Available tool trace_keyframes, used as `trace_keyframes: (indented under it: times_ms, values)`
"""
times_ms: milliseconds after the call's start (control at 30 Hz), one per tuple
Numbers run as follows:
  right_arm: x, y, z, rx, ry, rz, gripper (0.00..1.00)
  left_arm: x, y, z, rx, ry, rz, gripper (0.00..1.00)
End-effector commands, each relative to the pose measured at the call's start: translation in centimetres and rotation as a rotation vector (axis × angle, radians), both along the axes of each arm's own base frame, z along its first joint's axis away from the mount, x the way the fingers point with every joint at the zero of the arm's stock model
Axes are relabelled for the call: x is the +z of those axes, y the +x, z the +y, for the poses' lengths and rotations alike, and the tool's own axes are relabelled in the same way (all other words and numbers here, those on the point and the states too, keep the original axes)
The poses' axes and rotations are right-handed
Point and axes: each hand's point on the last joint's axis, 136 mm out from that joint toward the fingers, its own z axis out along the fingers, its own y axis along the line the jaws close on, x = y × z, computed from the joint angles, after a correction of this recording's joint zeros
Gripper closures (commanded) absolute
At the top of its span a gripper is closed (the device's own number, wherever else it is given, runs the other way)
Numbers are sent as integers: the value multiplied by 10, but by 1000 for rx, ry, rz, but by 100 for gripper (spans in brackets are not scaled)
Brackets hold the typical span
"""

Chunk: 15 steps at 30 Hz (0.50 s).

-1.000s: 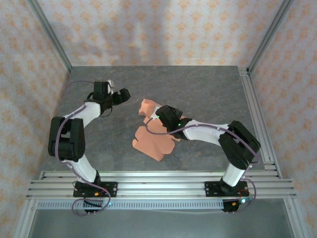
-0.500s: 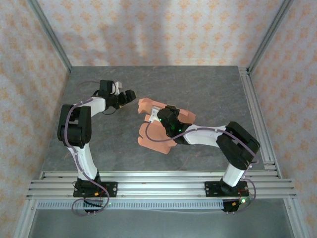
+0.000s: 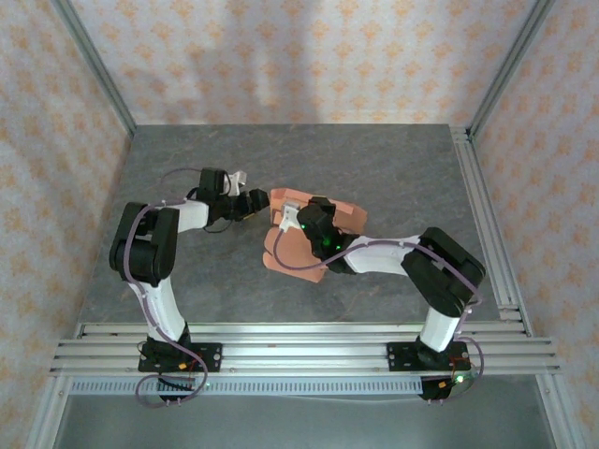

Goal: Fold the paper box

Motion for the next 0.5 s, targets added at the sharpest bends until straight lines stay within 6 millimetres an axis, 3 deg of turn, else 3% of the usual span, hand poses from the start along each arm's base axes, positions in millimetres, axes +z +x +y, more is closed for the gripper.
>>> trace_keyframes:
  times_ms: [0, 467]
  values:
    - [0, 2, 4, -6, 27, -6, 100, 30, 1, -12, -23, 9, -130, 29]
    - [-11, 5, 9, 3, 9, 3, 100, 16, -7, -16, -54, 57, -159, 28]
